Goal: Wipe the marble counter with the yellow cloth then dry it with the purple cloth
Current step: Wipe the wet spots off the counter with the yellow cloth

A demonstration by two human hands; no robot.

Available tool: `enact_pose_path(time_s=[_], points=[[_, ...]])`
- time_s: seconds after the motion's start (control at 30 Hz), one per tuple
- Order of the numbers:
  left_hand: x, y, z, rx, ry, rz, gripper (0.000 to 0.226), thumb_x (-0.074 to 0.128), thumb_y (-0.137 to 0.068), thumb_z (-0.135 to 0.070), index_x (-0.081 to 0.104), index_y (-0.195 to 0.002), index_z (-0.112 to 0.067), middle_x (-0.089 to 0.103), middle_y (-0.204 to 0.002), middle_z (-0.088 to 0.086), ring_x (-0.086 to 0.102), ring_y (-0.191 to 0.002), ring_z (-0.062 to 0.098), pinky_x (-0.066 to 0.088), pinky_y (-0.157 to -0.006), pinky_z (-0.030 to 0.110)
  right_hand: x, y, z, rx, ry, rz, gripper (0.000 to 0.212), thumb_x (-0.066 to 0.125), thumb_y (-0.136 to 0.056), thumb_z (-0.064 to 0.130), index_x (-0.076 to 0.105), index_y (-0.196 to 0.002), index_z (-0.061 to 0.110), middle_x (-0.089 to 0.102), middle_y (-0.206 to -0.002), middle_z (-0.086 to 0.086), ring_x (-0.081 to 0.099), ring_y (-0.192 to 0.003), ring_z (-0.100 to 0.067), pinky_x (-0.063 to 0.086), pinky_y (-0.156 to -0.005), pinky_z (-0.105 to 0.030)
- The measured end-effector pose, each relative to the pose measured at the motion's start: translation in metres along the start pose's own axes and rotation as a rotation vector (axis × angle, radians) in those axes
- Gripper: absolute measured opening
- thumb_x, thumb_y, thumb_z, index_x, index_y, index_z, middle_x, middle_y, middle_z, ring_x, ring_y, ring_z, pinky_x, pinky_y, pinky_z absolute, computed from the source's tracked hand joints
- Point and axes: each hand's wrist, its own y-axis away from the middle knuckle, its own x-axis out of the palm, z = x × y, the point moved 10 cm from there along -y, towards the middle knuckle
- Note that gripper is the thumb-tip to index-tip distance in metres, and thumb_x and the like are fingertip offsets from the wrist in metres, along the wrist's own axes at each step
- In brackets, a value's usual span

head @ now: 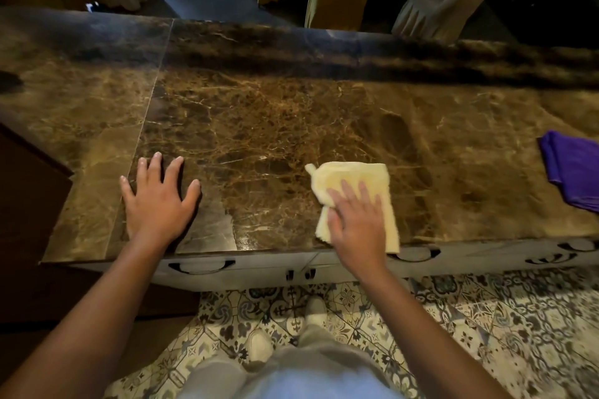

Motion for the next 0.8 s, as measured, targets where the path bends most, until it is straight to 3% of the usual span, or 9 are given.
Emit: enact_pose_path(time_s=[0.17, 0.23, 0.3, 0.37, 0.43, 0.53, 0.57, 0.67, 0.8], points=[[-0.003, 0.003, 0.0, 0.011, 0.02, -0.015, 0.061, 0.044, -0.103, -0.054, 0.04, -0.156, -0.024, 0.028, -0.169, 0.015, 0.016, -0.158, 0.033, 0.007, -0.123, 0.063, 0.028, 0.029, 0.107, -0.313, -0.434, 0.163, 0.045, 0.062, -0.086, -0.013, 0.076, -0.12, 0.013, 0.068, -0.141, -0.007, 0.048, -0.145, -0.027, 0.025, -0.127, -0.045], [-0.003, 0.003, 0.003, 0.016, 0.032, -0.019, 0.06, 0.045, -0.103, -0.053, 0.042, -0.156, -0.023, 0.029, -0.169, 0.015, 0.016, -0.158, 0.033, 0.007, -0.123, 0.062, 0.028, 0.043, 0.129, -0.423, -0.564, 0.299, 0.042, 0.059, -0.084, -0.018, 0.08, -0.109, 0.008, 0.072, -0.133, -0.01, 0.055, -0.139, -0.025, 0.032, -0.124, -0.037], [-0.002, 0.003, 0.004, 0.018, 0.036, -0.021, 0.061, 0.046, -0.103, -0.053, 0.043, -0.155, -0.023, 0.03, -0.168, 0.014, 0.017, -0.158, 0.033, 0.008, -0.123, 0.062, 0.014, 0.041, 0.125, -0.406, -0.685, 0.375, 0.04, 0.056, -0.085, -0.015, 0.082, -0.101, 0.011, 0.074, -0.128, -0.004, 0.065, -0.126, -0.017, 0.048, -0.108, -0.023], [0.0, 0.002, 0.005, 0.021, 0.036, -0.029, 0.061, 0.046, -0.103, -0.054, 0.043, -0.155, -0.023, 0.031, -0.168, 0.014, 0.018, -0.158, 0.033, 0.008, -0.123, 0.063, -0.013, 0.008, 0.094, -0.262, -0.751, 0.293, 0.039, 0.058, -0.09, -0.011, 0.081, -0.102, 0.018, 0.071, -0.128, 0.006, 0.067, -0.119, -0.009, 0.052, -0.092, -0.011], [0.0, 0.0, 0.004, 0.019, 0.035, -0.034, 0.061, 0.047, -0.102, -0.055, 0.043, -0.154, -0.024, 0.031, -0.168, 0.014, 0.018, -0.158, 0.033, 0.009, -0.123, 0.063, -0.048, -0.043, 0.046, -0.11, -0.715, 0.068, 0.041, 0.058, -0.092, -0.01, 0.08, -0.107, 0.021, 0.07, -0.131, 0.006, 0.065, -0.122, -0.005, 0.052, -0.099, -0.015], [0.0, 0.0, 0.003, 0.011, 0.026, -0.031, 0.061, 0.046, -0.102, -0.055, 0.041, -0.154, -0.024, 0.03, -0.168, 0.013, 0.017, -0.158, 0.032, 0.009, -0.123, 0.062, -0.086, -0.122, -0.021, 0.076, -0.584, -0.247, 0.039, 0.054, -0.092, -0.01, 0.079, -0.111, 0.013, 0.07, -0.13, 0.0, 0.061, -0.122, -0.004, 0.038, -0.108, -0.009], [0.0, 0.0, 0.003, 0.009, 0.02, -0.029, 0.061, 0.046, -0.102, -0.055, 0.041, -0.154, -0.024, 0.03, -0.168, 0.013, 0.017, -0.158, 0.032, 0.009, -0.123, 0.062, -0.085, -0.145, -0.039, 0.154, -0.563, -0.287, 0.037, 0.053, -0.094, -0.008, 0.078, -0.114, 0.012, 0.07, -0.131, -0.003, 0.06, -0.123, -0.009, 0.037, -0.109, -0.01], [-0.001, 0.001, 0.0, 0.005, 0.006, -0.013, 0.061, 0.045, -0.102, -0.054, 0.041, -0.155, -0.023, 0.029, -0.169, 0.013, 0.016, -0.158, 0.033, 0.009, -0.123, 0.063, -0.055, -0.189, -0.074, 0.377, -0.45, -0.288, 0.034, 0.053, -0.104, 0.003, 0.071, -0.128, 0.017, 0.068, -0.136, -0.005, 0.06, -0.128, -0.023, 0.044, -0.113, -0.033], [-0.002, 0.0, 0.001, -0.003, 0.012, -0.003, 0.061, 0.044, -0.102, -0.055, 0.04, -0.155, -0.024, 0.027, -0.17, 0.012, 0.014, -0.159, 0.032, 0.007, -0.124, 0.062, -0.004, -0.207, -0.013, 0.22, -0.363, -0.084, 0.037, 0.05, -0.1, -0.001, 0.073, -0.123, 0.018, 0.069, -0.133, -0.006, 0.058, -0.126, -0.028, 0.034, -0.121, -0.053]])
